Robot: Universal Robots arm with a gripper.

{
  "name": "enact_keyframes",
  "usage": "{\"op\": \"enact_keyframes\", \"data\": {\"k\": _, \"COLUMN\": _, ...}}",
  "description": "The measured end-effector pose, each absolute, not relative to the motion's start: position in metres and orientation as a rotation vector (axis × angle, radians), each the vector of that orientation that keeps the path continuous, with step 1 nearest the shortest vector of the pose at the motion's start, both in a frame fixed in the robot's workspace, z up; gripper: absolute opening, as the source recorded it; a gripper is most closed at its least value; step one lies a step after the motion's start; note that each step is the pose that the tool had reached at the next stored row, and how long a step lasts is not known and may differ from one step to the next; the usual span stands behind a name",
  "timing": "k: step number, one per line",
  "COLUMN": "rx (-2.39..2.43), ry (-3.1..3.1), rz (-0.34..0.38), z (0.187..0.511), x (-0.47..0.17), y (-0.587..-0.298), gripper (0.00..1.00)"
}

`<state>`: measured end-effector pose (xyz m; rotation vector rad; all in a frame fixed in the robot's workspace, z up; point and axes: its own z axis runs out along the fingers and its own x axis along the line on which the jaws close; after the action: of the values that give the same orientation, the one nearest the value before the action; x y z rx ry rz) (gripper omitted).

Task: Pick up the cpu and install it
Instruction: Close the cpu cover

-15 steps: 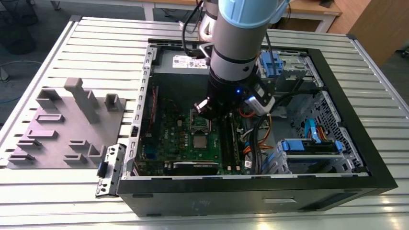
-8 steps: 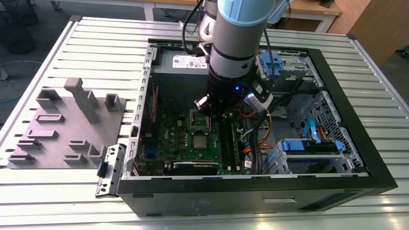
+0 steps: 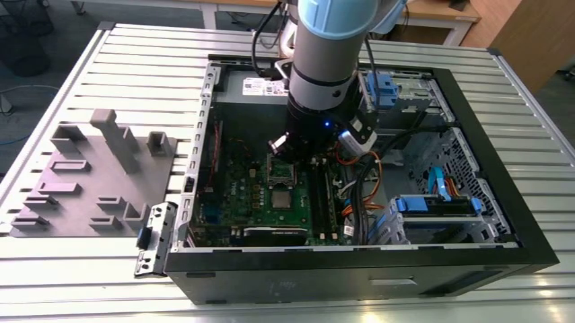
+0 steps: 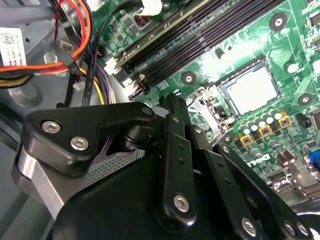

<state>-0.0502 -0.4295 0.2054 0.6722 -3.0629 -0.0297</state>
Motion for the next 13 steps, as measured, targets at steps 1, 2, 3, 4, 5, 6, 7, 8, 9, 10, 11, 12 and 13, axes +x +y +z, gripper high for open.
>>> {"op": "enact_keyframes", "data": {"k": 1, "rx": 0.672, "ry": -3.063, "rz": -0.029, "z": 0.2051, "x": -0.0502, "y": -0.4296, "gripper": 0.11}}
{"op": "enact_keyframes", "data": {"k": 2, "rx": 0.672, "ry": -3.063, "rz": -0.029, "z": 0.205, "x": -0.05, "y": -0.4296, "gripper": 0.11}}
{"op": "enact_keyframes", "data": {"k": 3, "rx": 0.672, "ry": -3.063, "rz": -0.029, "z": 0.2048, "x": -0.0497, "y": -0.4295, "gripper": 0.11}}
{"op": "enact_keyframes", "data": {"k": 4, "rx": 0.672, "ry": -3.063, "rz": -0.029, "z": 0.2046, "x": -0.0493, "y": -0.4295, "gripper": 0.11}}
{"op": "enact_keyframes", "data": {"k": 5, "rx": 0.672, "ry": -3.063, "rz": -0.03, "z": 0.2044, "x": -0.0487, "y": -0.4295, "gripper": 0.11}}
{"op": "enact_keyframes", "data": {"k": 6, "rx": 0.672, "ry": -3.063, "rz": -0.03, "z": 0.2042, "x": -0.0483, "y": -0.4295, "gripper": 0.11}}
{"op": "enact_keyframes", "data": {"k": 7, "rx": 0.672, "ry": -3.063, "rz": -0.03, "z": 0.2037, "x": -0.0483, "y": -0.4293, "gripper": 0.11}}
{"op": "enact_keyframes", "data": {"k": 8, "rx": 0.672, "ry": -3.063, "rz": -0.03, "z": 0.2031, "x": -0.0482, "y": -0.4292, "gripper": 0.11}}
{"op": "enact_keyframes", "data": {"k": 9, "rx": 0.672, "ry": -3.063, "rz": -0.03, "z": 0.2025, "x": -0.0483, "y": -0.4291, "gripper": 0.11}}
{"op": "enact_keyframes", "data": {"k": 10, "rx": 0.672, "ry": -3.063, "rz": -0.03, "z": 0.2018, "x": -0.0483, "y": -0.4289, "gripper": 0.11}}
{"op": "enact_keyframes", "data": {"k": 11, "rx": 0.672, "ry": -3.063, "rz": -0.029, "z": 0.2015, "x": -0.0484, "y": -0.4288, "gripper": 0.11}}
{"op": "enact_keyframes", "data": {"k": 12, "rx": 0.672, "ry": -3.062, "rz": -0.029, "z": 0.2014, "x": -0.0484, "y": -0.4289, "gripper": 0.11}}
{"op": "enact_keyframes", "data": {"k": 13, "rx": 0.672, "ry": -3.062, "rz": -0.029, "z": 0.2014, "x": -0.0484, "y": -0.4288, "gripper": 0.11}}
